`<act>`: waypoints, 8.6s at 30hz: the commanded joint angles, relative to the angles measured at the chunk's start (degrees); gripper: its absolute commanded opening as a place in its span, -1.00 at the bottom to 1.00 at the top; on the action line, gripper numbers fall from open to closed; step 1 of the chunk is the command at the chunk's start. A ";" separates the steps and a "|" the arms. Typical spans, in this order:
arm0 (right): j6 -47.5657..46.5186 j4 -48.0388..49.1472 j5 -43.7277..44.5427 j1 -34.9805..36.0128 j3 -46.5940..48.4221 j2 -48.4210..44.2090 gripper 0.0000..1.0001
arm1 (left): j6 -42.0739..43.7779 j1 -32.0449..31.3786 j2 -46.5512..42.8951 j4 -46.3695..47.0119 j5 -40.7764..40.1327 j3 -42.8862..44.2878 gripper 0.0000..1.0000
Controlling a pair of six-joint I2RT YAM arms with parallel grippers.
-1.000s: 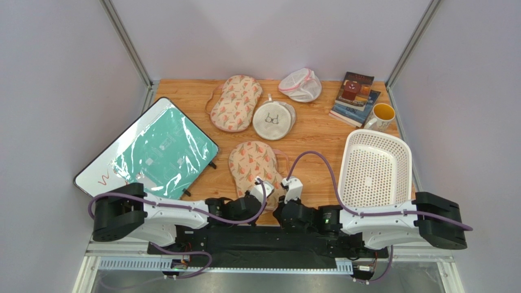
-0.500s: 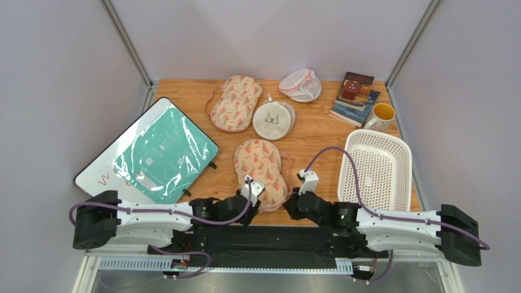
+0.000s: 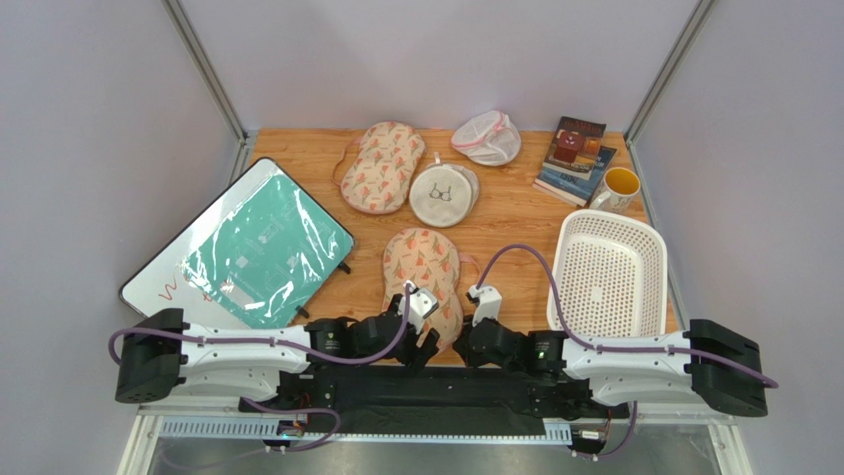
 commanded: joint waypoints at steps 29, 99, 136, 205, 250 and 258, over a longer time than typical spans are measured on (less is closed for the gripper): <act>1.96 1.31 3.55 5.62 4.63 2.85 -1.00 | -3.29 -0.99 11.67 6.00 -2.81 0.07 -1.00; 1.61 3.86 -0.67 3.77 4.45 2.94 -1.00 | -6.46 -4.42 15.98 5.65 -4.65 0.95 -1.00; -0.67 -2.39 -2.15 -4.23 0.84 -5.86 -1.00 | -6.90 -4.86 -5.65 -7.81 -8.87 -3.89 0.34; 1.44 -6.43 0.04 -0.19 1.55 -8.23 -1.00 | -3.65 -6.18 -5.47 -8.86 -13.89 -1.43 0.33; 1.96 1.75 -5.76 0.61 0.41 -4.36 -1.00 | 0.58 -6.53 21.86 8.90 -13.88 5.96 -0.51; 2.40 -0.18 -4.53 0.61 0.76 -4.79 -1.00 | -0.48 -6.53 21.43 7.14 -14.76 5.61 -1.00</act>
